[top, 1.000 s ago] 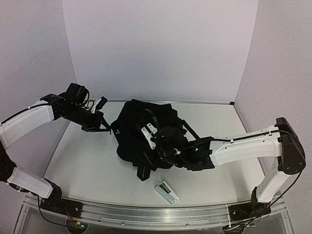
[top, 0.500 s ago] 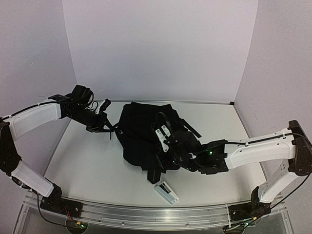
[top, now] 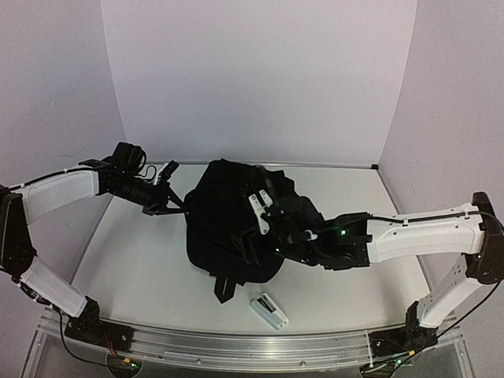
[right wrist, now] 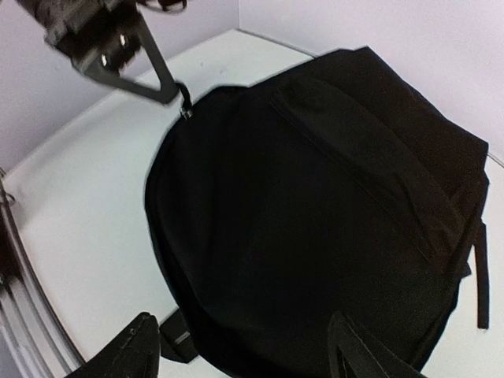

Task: Pack the student bag
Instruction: Zip the student bag at the center of the board.

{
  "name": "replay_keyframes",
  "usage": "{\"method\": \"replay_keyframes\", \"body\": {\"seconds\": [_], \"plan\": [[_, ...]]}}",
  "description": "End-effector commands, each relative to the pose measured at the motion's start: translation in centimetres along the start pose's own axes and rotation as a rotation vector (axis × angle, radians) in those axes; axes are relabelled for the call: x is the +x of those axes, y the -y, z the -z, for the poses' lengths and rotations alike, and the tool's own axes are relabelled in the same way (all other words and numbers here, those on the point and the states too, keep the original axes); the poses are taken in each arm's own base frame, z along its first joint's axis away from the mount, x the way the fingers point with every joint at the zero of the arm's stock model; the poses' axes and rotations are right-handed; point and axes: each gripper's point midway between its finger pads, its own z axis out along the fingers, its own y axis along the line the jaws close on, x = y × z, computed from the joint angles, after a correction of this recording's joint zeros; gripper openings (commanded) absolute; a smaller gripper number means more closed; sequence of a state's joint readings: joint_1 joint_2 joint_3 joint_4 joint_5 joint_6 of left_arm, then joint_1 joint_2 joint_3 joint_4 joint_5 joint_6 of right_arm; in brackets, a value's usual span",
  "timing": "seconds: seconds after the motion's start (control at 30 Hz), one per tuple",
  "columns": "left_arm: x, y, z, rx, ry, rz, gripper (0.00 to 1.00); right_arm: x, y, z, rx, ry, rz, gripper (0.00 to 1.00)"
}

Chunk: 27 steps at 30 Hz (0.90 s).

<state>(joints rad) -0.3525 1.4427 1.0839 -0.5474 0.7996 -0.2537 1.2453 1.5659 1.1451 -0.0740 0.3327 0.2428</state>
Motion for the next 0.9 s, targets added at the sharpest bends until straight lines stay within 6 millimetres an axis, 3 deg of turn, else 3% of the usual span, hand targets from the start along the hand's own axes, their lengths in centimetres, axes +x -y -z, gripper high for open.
{"method": "replay_keyframes", "body": {"seconds": [0.0,0.17,0.4,0.53,0.7,0.87], "plan": [[-0.9,2.6,1.2,0.083,0.046,-0.063,0.00,-4.4,-2.3,-1.3,-0.037,0.068,-0.068,0.84],[-0.9,2.0,1.3,0.037,0.038,-0.037,0.00,-5.1,-4.7,-5.0,0.012,0.078,-0.042,0.86],[-1.3,0.8,1.8,-0.062,0.046,-0.008,0.00,-4.3,-6.9,-9.2,0.068,0.074,0.043,0.65],[-1.3,0.6,1.9,-0.074,0.048,0.004,0.00,-4.0,-7.9,-10.6,0.073,0.072,0.087,0.64],[-1.4,0.8,2.1,-0.069,0.064,0.006,0.00,-2.4,-7.4,-12.5,0.143,0.045,0.137,0.72],[-1.4,0.9,2.3,-0.069,0.077,0.013,0.00,-0.9,-6.6,-14.2,0.228,0.022,0.178,0.56]]}}
